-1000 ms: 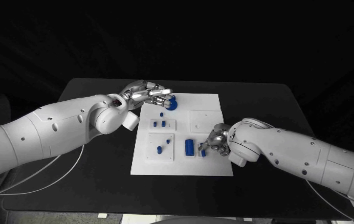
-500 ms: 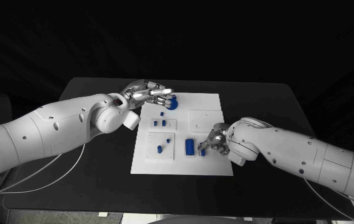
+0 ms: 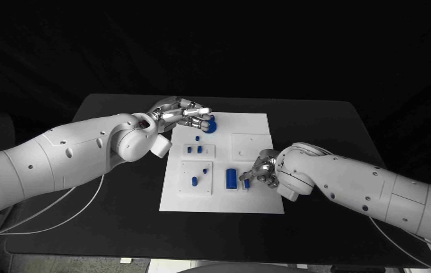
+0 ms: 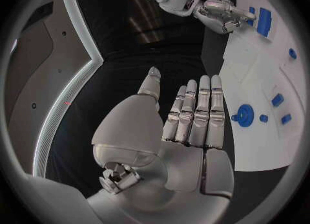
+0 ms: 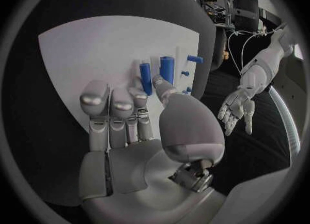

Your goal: Assemble the parts on the task board

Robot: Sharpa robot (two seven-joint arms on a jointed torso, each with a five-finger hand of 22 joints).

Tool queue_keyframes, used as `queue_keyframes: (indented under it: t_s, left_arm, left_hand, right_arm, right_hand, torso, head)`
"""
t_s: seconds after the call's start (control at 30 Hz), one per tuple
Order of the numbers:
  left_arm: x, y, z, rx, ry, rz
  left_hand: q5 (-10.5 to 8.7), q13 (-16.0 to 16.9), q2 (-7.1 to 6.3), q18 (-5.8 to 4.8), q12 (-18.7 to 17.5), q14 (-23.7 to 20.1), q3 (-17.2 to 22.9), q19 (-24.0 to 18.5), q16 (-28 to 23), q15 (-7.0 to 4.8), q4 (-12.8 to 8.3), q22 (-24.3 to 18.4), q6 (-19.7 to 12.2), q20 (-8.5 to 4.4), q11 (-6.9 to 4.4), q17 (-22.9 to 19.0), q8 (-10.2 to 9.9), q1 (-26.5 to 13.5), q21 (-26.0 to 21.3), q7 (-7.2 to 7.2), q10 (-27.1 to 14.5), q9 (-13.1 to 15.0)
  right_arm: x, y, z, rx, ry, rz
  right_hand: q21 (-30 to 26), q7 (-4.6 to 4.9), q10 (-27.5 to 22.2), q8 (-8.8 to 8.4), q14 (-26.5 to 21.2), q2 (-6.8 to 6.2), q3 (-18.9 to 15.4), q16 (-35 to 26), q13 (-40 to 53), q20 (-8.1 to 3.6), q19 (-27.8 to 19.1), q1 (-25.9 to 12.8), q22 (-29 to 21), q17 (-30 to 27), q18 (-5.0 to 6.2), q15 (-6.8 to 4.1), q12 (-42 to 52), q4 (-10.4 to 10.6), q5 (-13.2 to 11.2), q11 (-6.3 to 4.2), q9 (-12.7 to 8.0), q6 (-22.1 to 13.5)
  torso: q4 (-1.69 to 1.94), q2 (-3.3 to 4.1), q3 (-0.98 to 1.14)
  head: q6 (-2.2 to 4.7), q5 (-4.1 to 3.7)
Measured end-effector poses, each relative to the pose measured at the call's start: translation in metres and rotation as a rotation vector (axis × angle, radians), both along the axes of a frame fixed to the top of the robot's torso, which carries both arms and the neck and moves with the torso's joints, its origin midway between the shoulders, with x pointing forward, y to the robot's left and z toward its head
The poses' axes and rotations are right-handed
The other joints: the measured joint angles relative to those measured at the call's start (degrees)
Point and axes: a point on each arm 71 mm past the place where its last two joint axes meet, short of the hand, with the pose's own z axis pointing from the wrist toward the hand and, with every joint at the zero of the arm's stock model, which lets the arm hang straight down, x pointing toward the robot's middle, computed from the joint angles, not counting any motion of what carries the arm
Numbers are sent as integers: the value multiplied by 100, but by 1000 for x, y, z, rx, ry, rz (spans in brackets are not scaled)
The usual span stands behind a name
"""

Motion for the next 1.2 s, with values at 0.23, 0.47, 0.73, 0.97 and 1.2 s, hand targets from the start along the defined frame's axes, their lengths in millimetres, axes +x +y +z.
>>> queue_keyframes:
  t_s: [0.23, 0.47, 0.73, 0.97, 1.2]
  left_arm:
    - [0, 0, 0, 1, 0, 0]
    - [0, 0, 0, 1, 1, -1]
    - [0, 0, 0, 3, 1, 0]
    - [0, 1, 0, 4, 1, 1]
    - [0, 1, 0, 4, 1, 2]
  left_hand:
    - [0, 0, 0, 0, 0, 0, 0, 0, 0, 0, 0, 0, 0, 0, 0, 0, 0, 0, 0, 0, 0, 0]
    - [0, 0, 0, 0, 0, 0, 0, 0, 0, 0, 0, 1, 0, 0, 0, -1, 0, 0, 0, 0, 0, 0]
    - [0, 0, 0, 0, 0, 0, 0, 0, 0, 0, 0, 1, 0, 0, 0, -1, 0, 0, 0, 0, 0, 0]
    - [0, 0, 0, 0, 0, 0, 0, 0, 0, 0, 0, 1, 0, 0, 0, -2, 0, 0, 0, 0, 0, 0]
    - [0, 0, 0, 0, 0, 0, 0, 0, 0, 0, 0, -7, 0, 0, 0, -2, 0, 0, 0, 0, 0, 0]
  right_arm:
    - [0, 0, 0, -1, -1, 3]
    - [-1, 0, 0, -2, -2, 5]
    - [-3, 0, 0, -4, -4, 14]
    - [-8, 0, 0, -9, -7, 29]
    - [-11, -1, 2, -14, -15, 39]
  right_hand:
    - [0, 18, 0, 1, 0, -54, -162, 0, -6, 0, 0, -7, 0, 9, 1, 0, 0, 162, -27, 0, 10, -18]
    - [1, 18, 0, 3, 0, 1, -211, 0, -6, 0, 0, 121, 0, 20, 1, 1, -22, 79, -27, 0, -1, -18]
    - [1, 19, -1, 1, 0, 63, -209, -14, -6, 0, 0, 59, 0, 20, 0, 1, -22, -14, -27, 0, -26, -19]
    - [1, 19, -2, -18, 0, 61, -189, -23, -6, 0, 0, 57, 0, 19, 0, 1, -22, 6, -27, 0, -13, -21]
    - [-23, 19, -2, -19, 0, 24, -148, -23, -11, 0, 0, 20, 0, 19, 0, 1, -22, 82, -27, 0, -6, -21]
  torso:
    - [-3, 1, 3]
    - [-2, 1, 2]
    - [0, -1, 2]
    - [3, -1, 1]
    - [1, -3, -1]
  head:
    - [-12, 3]
    - [-19, 3]
    - [-24, 8]
    - [-25, 14]
    - [-30, 16]
